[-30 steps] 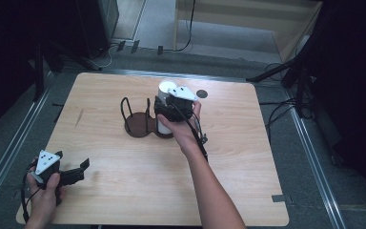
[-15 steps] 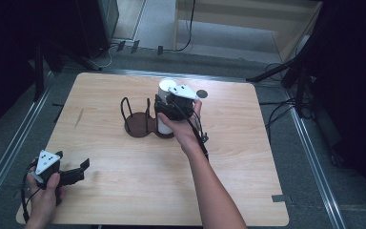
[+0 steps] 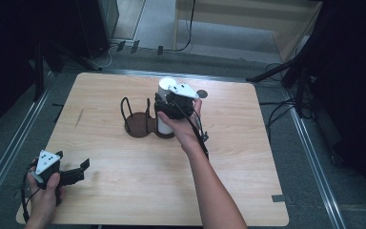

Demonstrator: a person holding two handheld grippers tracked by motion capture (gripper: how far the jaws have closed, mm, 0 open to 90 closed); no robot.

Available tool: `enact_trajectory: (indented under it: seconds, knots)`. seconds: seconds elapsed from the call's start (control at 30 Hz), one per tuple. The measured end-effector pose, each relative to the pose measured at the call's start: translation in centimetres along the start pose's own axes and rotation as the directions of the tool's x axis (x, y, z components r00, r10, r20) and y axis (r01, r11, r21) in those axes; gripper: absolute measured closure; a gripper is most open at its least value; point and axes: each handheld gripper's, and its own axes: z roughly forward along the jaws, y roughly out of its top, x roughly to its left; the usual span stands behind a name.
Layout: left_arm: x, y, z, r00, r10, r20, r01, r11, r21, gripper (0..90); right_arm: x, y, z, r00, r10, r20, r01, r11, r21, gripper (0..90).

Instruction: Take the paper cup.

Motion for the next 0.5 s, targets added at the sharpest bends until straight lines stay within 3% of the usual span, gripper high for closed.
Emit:
enact_trajectory:
  seconds: [0.5]
  knots:
    - [0.01, 0.01, 0.00, 1.0000, 0.002, 0.001, -0.002, 1.0000, 0.002, 0.0, 0.02, 0.94, -0.34, 1.0000, -0.002, 0.001, 0.002, 1.000, -0.022, 28.9]
